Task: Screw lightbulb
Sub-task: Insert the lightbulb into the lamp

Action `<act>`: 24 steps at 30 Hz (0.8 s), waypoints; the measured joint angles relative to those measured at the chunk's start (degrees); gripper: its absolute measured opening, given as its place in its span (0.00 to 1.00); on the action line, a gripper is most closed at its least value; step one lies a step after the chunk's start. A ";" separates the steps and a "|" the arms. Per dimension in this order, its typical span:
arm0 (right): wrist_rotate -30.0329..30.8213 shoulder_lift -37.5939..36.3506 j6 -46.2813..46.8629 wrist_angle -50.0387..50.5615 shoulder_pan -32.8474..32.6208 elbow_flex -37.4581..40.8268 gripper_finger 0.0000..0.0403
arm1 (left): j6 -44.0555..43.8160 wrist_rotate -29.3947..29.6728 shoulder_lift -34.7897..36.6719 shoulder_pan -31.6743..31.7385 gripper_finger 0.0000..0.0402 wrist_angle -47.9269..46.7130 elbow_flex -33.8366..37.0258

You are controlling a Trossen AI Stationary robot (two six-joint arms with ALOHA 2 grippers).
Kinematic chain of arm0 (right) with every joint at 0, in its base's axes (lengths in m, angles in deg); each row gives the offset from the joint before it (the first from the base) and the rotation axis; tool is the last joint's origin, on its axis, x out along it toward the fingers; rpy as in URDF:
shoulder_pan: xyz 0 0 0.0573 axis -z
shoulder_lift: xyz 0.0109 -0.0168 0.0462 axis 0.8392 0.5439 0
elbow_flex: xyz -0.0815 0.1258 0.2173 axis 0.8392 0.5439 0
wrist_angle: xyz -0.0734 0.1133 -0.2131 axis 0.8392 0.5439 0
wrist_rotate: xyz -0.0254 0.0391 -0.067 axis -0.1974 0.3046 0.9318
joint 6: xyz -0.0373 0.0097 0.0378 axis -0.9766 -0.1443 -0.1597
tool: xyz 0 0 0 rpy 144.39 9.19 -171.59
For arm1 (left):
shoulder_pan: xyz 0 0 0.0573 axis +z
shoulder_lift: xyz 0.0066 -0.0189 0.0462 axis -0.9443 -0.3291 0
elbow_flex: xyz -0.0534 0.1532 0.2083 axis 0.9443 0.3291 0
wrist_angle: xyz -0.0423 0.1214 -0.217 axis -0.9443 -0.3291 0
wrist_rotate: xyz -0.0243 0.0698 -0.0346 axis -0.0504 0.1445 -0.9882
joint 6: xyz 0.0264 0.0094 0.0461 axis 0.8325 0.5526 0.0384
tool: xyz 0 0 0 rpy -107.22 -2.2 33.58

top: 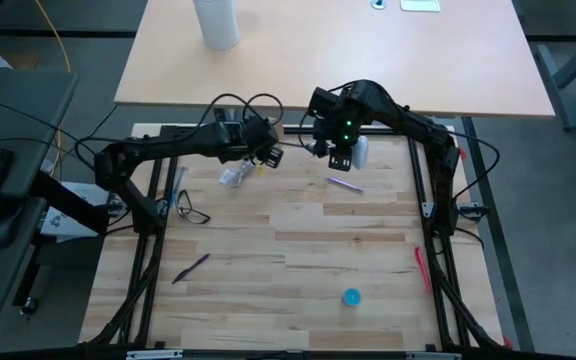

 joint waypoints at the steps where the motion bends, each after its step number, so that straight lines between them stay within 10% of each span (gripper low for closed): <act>1: 0.02 0.00 -0.20 0.21 -0.18 0.00 0.36 | -0.02 -0.24 -0.44 0.00 0.42 0.10 0.00; 17: 0.23 -0.11 -0.38 2.25 -1.89 0.02 0.37 | -2.82 -9.94 -2.48 -0.22 0.49 5.44 3.93; 24: -0.12 -0.11 -0.49 -10.80 -2.74 -0.62 0.62 | 0.48 -16.24 -2.73 -1.74 0.48 13.04 3.82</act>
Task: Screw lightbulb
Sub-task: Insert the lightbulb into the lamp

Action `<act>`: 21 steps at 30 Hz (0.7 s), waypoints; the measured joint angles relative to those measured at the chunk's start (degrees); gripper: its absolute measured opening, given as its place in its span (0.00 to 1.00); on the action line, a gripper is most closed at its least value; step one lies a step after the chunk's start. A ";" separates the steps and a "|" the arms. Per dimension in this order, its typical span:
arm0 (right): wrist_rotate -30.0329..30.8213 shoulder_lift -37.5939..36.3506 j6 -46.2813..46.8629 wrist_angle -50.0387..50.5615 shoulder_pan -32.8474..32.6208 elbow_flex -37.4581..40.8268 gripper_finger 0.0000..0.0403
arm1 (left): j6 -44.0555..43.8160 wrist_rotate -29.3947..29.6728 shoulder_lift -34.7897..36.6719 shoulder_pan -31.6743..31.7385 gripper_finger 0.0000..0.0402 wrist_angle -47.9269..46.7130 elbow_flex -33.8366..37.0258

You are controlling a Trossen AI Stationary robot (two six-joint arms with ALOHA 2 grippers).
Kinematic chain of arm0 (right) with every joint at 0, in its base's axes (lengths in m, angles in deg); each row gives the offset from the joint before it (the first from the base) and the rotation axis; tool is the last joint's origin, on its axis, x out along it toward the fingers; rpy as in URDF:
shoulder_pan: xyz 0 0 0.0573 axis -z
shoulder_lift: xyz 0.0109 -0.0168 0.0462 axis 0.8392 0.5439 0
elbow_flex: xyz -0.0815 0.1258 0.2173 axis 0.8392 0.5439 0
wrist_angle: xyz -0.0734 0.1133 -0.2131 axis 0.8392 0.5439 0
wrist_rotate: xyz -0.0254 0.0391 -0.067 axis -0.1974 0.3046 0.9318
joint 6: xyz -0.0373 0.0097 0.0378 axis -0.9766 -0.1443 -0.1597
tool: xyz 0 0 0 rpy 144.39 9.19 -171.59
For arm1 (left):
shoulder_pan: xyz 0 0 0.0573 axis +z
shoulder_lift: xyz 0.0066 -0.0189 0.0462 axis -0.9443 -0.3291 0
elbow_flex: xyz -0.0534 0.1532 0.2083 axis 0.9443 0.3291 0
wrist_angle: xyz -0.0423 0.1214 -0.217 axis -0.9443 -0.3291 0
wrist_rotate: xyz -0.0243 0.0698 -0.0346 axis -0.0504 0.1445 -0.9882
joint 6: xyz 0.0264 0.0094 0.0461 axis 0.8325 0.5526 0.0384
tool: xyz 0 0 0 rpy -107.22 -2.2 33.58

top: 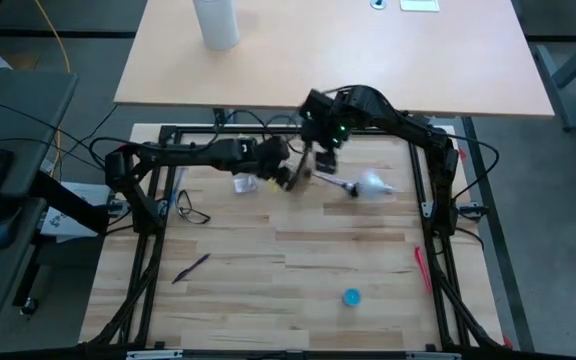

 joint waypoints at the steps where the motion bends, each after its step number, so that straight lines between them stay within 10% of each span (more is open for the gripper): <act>1: 0.30 0.00 -0.13 0.54 -0.17 0.09 0.63 | -0.03 0.49 0.04 -0.11 0.48 0.65 -0.07; 21: -2.34 0.11 3.91 5.50 -1.33 0.42 0.62 | 7.18 8.06 0.57 -1.63 0.02 -6.15 -0.07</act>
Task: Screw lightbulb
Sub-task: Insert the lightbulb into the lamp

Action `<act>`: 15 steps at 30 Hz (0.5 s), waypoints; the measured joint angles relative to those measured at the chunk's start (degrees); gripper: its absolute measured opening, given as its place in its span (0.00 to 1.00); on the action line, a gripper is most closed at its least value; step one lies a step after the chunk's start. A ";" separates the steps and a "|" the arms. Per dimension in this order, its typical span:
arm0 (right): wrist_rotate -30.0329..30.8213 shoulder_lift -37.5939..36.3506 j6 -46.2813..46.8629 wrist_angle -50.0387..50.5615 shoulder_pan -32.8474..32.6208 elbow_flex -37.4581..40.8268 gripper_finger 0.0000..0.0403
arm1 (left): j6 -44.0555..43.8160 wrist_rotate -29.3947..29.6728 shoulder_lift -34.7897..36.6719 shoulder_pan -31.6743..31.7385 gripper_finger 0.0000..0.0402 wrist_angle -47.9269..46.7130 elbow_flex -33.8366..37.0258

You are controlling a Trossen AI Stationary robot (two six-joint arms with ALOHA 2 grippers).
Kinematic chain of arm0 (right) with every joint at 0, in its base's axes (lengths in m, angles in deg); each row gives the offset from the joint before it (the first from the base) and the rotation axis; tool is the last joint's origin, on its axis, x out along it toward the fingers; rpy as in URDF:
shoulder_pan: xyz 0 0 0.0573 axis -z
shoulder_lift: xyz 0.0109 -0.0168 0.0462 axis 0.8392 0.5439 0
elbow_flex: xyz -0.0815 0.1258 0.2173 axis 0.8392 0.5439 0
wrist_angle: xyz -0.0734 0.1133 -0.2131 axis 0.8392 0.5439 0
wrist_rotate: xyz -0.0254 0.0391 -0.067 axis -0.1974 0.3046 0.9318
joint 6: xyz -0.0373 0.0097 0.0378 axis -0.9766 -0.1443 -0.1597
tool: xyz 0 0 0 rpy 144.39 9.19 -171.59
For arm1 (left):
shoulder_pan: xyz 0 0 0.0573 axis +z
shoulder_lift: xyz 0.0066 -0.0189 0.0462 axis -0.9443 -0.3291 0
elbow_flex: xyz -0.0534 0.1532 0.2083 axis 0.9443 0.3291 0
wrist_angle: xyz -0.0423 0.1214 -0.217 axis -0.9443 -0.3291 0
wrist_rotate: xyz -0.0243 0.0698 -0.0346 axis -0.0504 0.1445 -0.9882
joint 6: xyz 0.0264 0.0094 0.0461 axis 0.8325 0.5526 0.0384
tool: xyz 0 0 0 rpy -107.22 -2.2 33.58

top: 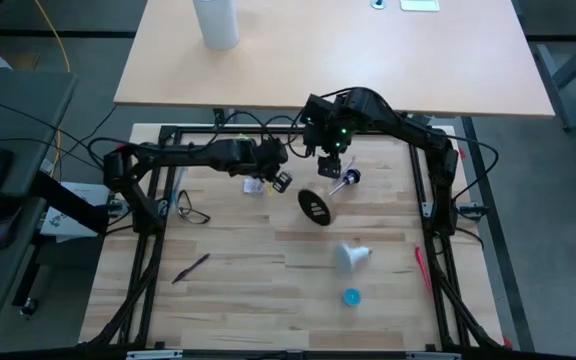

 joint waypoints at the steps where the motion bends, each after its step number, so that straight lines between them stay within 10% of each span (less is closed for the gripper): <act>1: -1.33 0.00 1.06 0.02 -0.23 0.00 0.62 | 1.20 0.26 0.11 -0.42 0.02 -0.78 0.00; 9: -7.12 -2.92 8.94 -0.08 -6.00 2.79 0.62 | 6.85 2.57 8.84 -4.69 0.00 2.25 8.49; 15: -8.32 -9.60 33.24 0.05 -16.05 11.35 0.62 | 4.09 -0.89 19.82 -4.47 0.00 11.68 23.02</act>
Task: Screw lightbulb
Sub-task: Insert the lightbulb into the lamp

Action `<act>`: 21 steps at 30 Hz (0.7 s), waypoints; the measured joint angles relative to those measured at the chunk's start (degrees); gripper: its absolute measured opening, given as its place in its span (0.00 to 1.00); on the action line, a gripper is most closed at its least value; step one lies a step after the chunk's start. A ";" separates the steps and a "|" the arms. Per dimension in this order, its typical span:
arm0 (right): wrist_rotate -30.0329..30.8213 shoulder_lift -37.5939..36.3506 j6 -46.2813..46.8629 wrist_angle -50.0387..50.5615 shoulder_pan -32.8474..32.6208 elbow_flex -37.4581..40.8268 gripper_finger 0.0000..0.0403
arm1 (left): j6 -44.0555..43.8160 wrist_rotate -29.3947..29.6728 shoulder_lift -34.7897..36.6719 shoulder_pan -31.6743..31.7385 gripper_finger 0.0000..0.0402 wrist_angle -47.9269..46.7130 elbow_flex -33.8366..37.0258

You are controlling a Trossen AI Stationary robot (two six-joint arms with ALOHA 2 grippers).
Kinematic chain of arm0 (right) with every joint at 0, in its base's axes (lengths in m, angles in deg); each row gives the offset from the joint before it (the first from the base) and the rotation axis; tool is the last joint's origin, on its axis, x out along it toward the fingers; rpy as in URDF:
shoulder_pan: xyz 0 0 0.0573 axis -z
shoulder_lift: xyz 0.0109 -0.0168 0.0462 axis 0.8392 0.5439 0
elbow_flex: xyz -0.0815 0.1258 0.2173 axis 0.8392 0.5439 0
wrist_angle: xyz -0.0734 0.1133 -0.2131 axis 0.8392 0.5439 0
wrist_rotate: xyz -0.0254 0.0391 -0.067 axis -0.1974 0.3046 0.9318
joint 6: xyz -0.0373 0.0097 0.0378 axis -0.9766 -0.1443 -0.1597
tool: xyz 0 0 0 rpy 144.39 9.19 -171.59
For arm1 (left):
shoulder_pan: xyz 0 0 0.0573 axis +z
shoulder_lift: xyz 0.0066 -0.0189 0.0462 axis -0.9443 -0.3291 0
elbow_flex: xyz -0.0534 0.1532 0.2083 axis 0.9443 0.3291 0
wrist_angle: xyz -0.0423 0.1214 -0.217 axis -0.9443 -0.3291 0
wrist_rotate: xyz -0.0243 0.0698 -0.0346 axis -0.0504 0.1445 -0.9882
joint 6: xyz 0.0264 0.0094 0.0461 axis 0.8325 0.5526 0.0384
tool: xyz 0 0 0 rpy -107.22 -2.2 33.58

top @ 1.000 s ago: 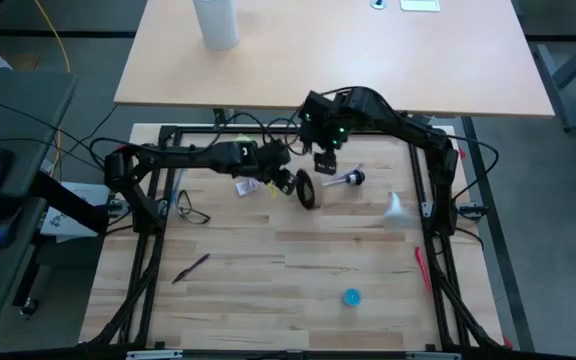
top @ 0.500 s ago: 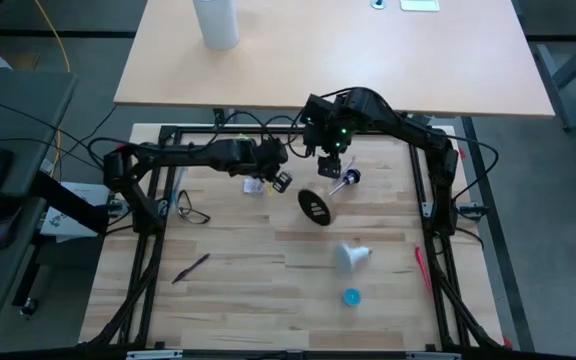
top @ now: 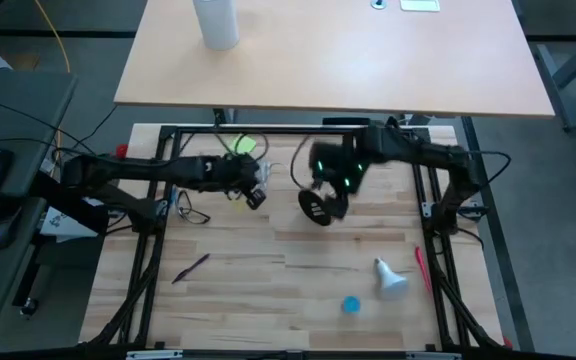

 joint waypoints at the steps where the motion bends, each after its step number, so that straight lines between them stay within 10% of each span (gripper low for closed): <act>1: -0.40 -1.12 6.48 -0.10 -2.34 1.77 0.62 | -0.02 -1.57 1.35 0.32 0.00 1.58 1.69; 10: -3.30 -3.28 40.68 0.15 -18.68 17.89 0.62 | 0.03 -14.49 2.88 1.02 0.02 13.78 6.59; 21: -0.42 -3.26 11.88 0.10 -15.92 39.76 0.62 | -3.24 -17.34 1.89 1.06 0.32 14.93 6.64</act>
